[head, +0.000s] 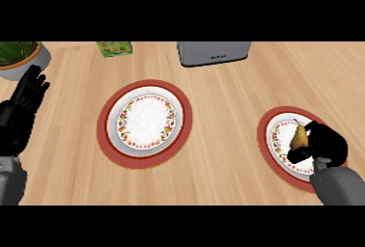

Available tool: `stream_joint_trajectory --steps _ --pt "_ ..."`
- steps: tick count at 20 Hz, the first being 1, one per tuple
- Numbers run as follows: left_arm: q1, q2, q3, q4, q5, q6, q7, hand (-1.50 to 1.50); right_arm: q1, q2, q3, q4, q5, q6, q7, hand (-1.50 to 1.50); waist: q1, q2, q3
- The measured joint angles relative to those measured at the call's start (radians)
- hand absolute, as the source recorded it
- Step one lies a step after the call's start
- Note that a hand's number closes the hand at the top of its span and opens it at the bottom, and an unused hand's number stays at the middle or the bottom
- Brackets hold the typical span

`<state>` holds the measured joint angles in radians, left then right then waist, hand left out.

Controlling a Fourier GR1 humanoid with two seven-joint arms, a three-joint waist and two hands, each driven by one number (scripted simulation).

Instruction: Pick the pear from the plate and place it in the plate

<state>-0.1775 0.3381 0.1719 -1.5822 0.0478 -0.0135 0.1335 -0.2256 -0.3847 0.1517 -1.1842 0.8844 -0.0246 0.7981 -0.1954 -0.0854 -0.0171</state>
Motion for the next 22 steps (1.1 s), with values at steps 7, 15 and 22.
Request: stream_joint_trajectory --steps 7,15,22 --pt "0.004 -0.001 -0.007 -0.012 0.007 -0.014 -0.002 0.00 0.000 0.172 0.129 -0.292 0.167 -0.147 0.178 1.50 0.039 0.008 0.003" --pt "-0.027 -0.022 -0.046 -0.033 0.013 -0.032 -0.002 0.00 -0.031 0.340 0.357 -0.572 0.453 -0.157 0.318 1.50 0.109 0.038 0.009" --pt "-0.070 -0.046 -0.086 -0.040 0.010 -0.040 0.003 0.00 -0.093 0.366 0.487 -0.649 0.589 -0.102 0.423 1.50 0.175 0.067 0.013"
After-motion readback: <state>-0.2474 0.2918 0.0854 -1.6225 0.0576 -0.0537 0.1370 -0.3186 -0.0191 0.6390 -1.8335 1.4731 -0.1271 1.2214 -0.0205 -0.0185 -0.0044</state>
